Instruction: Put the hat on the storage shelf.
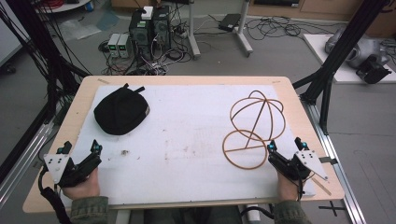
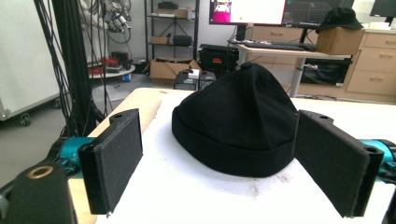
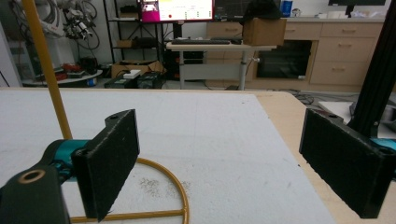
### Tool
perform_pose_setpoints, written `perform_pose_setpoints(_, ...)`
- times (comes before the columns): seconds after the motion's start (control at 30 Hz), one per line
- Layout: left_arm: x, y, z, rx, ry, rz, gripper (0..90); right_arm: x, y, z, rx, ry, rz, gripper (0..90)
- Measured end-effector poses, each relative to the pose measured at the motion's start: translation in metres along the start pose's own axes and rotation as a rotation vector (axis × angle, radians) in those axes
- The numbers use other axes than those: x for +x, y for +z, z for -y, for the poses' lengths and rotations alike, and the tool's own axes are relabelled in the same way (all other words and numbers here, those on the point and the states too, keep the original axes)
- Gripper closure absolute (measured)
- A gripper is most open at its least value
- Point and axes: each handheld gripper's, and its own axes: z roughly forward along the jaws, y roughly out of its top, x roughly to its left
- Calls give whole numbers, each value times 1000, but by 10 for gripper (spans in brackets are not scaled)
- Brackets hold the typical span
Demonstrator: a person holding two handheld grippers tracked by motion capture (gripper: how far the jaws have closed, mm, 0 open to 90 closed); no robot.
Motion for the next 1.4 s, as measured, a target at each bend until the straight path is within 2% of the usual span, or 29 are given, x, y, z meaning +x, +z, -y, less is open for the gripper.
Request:
perform_pose_setpoints(0.07, 0, 0, 1, -1, 12, -1, 164, 0, 0, 0, 0, 6, 2, 113)
perform_pose_setpoints(0.3, 2, 0, 1, -6, 13, -4, 164, 0, 3, 1, 9, 9, -6, 113)
perform_pose_setpoints(0.37, 2, 0, 1, -13, 2, 12, 164, -1, 3, 1, 6, 5, -4, 113)
perform_pose_setpoints(0.9, 2, 1, 0, -12, 0, 17, 164, -2, 3, 1, 9, 21, -6, 113)
perform_pose_setpoints(1.07, 1, 2, 0, -12, 14, 12, 164, -2, 3, 1, 10, 20, -6, 113)
perform_pose_setpoints(1.23, -2, 4, -1, -21, 26, 25, 164, -1, 4, 1, 13, 23, -10, 113)
perform_pose_setpoints(1.4, -8, 7, -6, -37, 14, 56, 164, -1, 6, 2, 18, 17, -15, 113)
